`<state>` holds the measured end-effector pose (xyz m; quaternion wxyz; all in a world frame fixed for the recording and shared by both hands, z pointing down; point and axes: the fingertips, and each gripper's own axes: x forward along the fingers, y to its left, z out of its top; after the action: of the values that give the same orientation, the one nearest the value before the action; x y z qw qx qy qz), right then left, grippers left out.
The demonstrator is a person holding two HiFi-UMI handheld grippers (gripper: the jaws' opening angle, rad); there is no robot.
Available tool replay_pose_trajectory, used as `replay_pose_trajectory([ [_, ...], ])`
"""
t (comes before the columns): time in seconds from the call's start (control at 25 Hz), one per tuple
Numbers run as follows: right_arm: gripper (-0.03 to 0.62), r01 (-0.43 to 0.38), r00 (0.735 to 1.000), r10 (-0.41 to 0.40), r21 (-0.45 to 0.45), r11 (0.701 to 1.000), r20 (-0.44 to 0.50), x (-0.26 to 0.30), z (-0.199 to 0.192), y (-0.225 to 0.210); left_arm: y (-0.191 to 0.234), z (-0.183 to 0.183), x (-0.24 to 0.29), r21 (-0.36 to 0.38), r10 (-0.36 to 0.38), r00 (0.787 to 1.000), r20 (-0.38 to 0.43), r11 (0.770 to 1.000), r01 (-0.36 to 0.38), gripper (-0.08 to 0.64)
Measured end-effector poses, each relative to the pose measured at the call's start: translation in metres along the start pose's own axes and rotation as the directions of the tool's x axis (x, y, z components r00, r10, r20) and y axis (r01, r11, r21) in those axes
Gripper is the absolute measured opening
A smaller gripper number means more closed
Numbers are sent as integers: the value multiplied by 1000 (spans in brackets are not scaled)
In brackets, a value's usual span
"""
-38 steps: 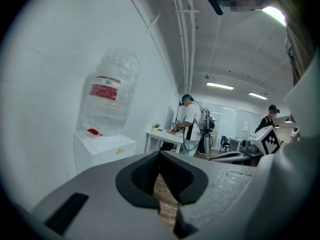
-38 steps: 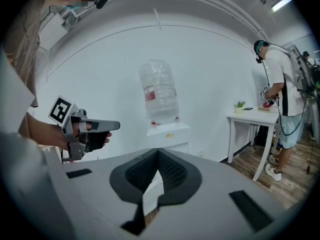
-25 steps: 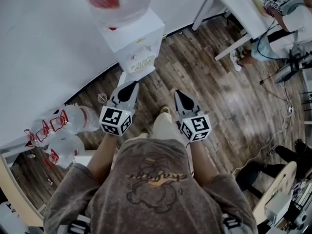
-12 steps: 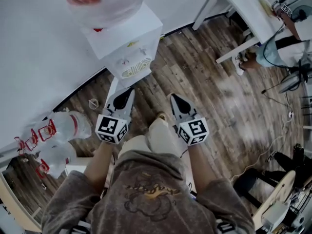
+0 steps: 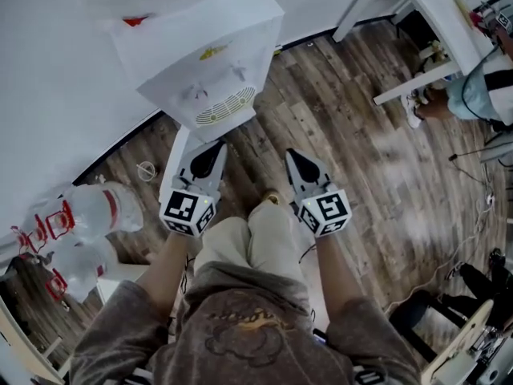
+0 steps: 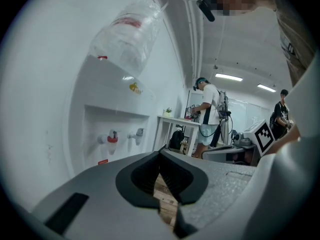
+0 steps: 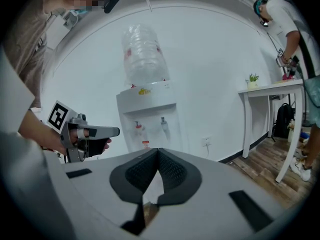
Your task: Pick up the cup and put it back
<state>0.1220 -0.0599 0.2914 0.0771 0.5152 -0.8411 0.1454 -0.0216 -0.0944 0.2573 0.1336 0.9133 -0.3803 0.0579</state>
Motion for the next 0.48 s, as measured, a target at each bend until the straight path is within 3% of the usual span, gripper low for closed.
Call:
replay_pose_trajectory([
  [0.24,3,-47,999,47,-36,998,15,32,-63,-20,25,-73,22,9,24,1000,3,1000,-24,3],
  [0.48,3,-28,998,30,-52,998,55,50,-123,-54,48,-141,40,27,32,999,18,999,-33,3],
])
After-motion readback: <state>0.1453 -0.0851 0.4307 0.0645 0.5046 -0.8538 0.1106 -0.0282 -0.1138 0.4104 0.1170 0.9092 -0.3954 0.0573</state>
